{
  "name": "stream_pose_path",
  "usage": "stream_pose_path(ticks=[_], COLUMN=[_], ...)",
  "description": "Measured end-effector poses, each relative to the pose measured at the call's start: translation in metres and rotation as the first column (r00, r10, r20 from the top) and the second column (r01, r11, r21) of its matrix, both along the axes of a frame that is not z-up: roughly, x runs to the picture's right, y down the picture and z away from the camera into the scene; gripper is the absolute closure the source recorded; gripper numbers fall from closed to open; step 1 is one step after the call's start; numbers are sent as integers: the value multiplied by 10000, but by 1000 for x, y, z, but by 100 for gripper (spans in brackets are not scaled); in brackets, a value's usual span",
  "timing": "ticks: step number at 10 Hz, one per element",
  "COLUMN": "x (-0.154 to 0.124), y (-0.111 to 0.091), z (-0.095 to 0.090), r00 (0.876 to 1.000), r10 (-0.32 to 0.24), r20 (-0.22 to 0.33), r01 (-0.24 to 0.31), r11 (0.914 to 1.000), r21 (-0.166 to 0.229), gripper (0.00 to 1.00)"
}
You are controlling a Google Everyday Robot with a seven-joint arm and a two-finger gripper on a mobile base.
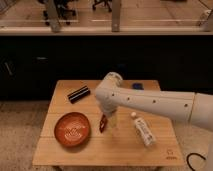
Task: Push the ceramic bowl across the table
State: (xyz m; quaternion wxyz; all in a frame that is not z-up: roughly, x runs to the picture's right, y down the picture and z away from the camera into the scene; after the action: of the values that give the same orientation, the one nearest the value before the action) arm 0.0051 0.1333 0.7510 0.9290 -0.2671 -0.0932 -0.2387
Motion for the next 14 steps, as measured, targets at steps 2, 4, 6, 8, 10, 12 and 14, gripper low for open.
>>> stream_pose_path(ticks=[2, 4, 6, 8, 10, 12, 14], x=[-5, -12, -13, -16, -19, -21, -23], y=[1, 4, 6, 6, 8, 11, 13], z=[3, 7, 11, 13, 15, 17, 18], r00=[9999, 9998, 9999, 9998, 9998, 9999, 9999], r10=[-72, -136, -105, -148, -155, -121, -123], r20=[76, 134, 95, 134, 127, 111, 113], r01=[72, 136, 106, 149, 157, 123, 126], r11=[10000, 9999, 9999, 9998, 9998, 9998, 9997], r21=[-15, -48, -86, -94, -125, -182, -190], gripper=[20, 20, 20, 21, 23, 31, 42])
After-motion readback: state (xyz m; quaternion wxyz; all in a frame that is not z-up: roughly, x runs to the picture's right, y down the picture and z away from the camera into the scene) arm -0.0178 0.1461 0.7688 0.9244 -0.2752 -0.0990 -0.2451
